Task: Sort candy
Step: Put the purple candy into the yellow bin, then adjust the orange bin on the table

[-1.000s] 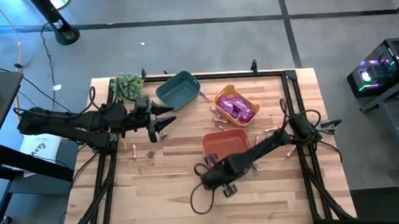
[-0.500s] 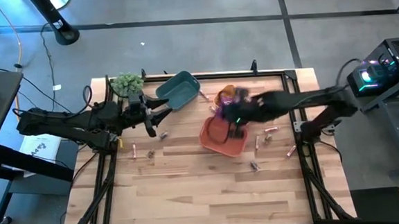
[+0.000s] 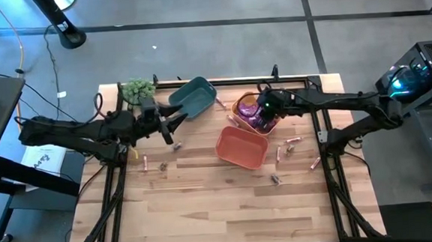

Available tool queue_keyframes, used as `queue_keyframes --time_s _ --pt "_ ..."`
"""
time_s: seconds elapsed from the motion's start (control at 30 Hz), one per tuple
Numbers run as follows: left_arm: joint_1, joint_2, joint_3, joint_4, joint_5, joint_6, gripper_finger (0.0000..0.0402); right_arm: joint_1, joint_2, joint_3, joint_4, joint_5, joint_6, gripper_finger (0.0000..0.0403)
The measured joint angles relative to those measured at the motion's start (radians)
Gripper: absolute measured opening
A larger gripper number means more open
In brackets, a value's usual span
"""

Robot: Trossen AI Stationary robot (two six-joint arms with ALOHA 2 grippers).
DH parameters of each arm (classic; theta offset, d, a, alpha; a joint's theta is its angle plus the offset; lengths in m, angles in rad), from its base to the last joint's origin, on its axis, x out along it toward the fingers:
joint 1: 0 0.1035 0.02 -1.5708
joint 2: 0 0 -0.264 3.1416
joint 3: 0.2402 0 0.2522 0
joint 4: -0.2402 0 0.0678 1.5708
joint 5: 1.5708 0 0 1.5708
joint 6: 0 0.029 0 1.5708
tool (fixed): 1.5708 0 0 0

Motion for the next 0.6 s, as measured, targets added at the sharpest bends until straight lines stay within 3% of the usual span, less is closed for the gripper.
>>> queue_keyframes --time_s 0.17,0.23,0.33,0.4,0.47,0.6 --pt "0.000 0.040 0.000 -0.027 -0.018 -0.044 0.0209 -0.033 -0.001 -0.005 0.045 0.031 0.002 0.0195" --pt "0.000 0.066 0.000 -0.033 -0.018 -0.068 0.0209 -0.040 -0.002 0.013 0.056 -0.049 0.005 0.0215" --pt "-0.001 0.112 -0.001 -0.046 -0.002 -0.088 0.0209 -0.030 -0.002 0.028 0.051 -0.254 0.009 0.0226" --pt "-0.002 0.141 -0.001 -0.059 0.031 -0.112 0.0209 0.007 -0.002 0.028 0.022 -0.330 0.027 0.0220" --pt "-0.002 0.168 -0.001 -0.066 0.073 -0.145 0.0209 0.064 -0.002 0.027 -0.068 -0.327 0.029 0.0201" --pt "-0.002 0.203 -0.001 -0.071 0.129 -0.190 0.0209 0.195 -0.002 0.025 -0.227 -0.246 0.061 0.0111"
